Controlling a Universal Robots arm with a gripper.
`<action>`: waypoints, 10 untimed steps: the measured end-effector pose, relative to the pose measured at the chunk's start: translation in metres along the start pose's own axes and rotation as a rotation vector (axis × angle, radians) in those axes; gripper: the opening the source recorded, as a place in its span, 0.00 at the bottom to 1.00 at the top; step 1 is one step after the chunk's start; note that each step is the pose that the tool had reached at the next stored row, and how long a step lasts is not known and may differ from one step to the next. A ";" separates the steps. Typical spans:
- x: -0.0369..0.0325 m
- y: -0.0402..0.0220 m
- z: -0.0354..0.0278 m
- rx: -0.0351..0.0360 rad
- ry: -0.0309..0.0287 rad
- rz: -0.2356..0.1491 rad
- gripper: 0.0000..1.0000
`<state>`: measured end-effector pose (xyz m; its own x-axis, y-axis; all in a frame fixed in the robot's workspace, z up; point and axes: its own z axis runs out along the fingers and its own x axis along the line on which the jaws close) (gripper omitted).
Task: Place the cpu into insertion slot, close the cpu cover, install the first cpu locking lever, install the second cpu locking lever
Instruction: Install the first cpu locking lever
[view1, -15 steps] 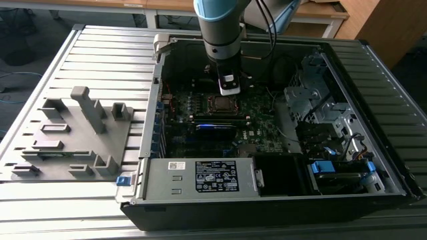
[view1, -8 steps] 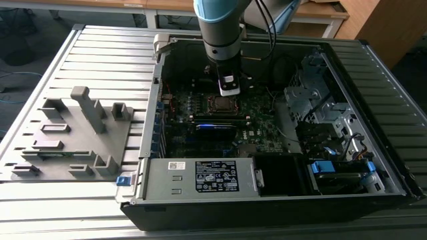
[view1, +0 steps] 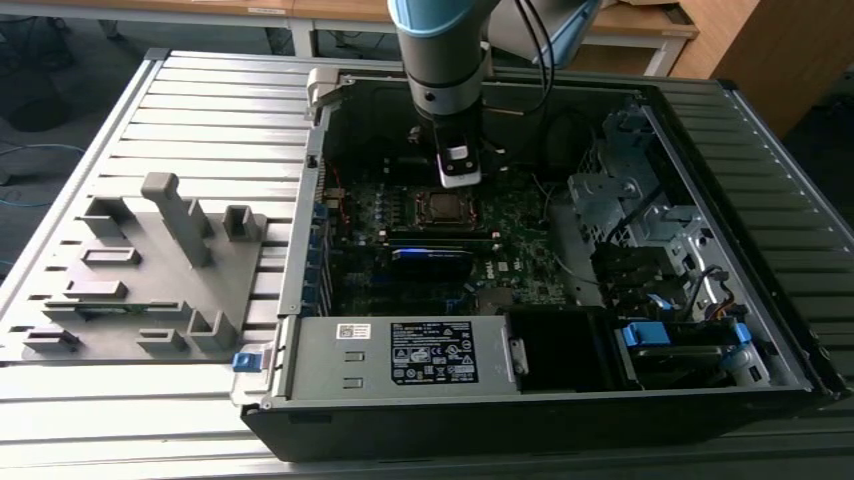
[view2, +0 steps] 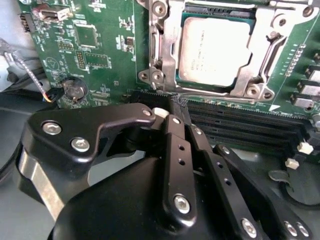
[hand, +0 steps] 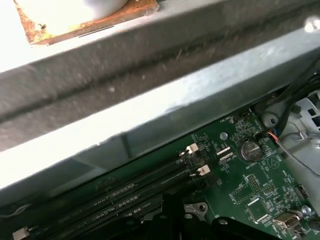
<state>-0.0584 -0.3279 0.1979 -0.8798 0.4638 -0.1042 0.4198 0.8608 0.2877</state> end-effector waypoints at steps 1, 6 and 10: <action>-0.0001 0.0003 -0.0010 0.0000 0.0000 0.000 0.11; -0.0007 0.0019 -0.0061 0.0000 0.0000 0.000 0.11; -0.0011 0.0030 -0.0098 0.0001 0.0000 0.000 0.11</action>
<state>-0.0584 -0.3279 0.2082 -0.8798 0.4639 -0.1041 0.4198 0.8608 0.2877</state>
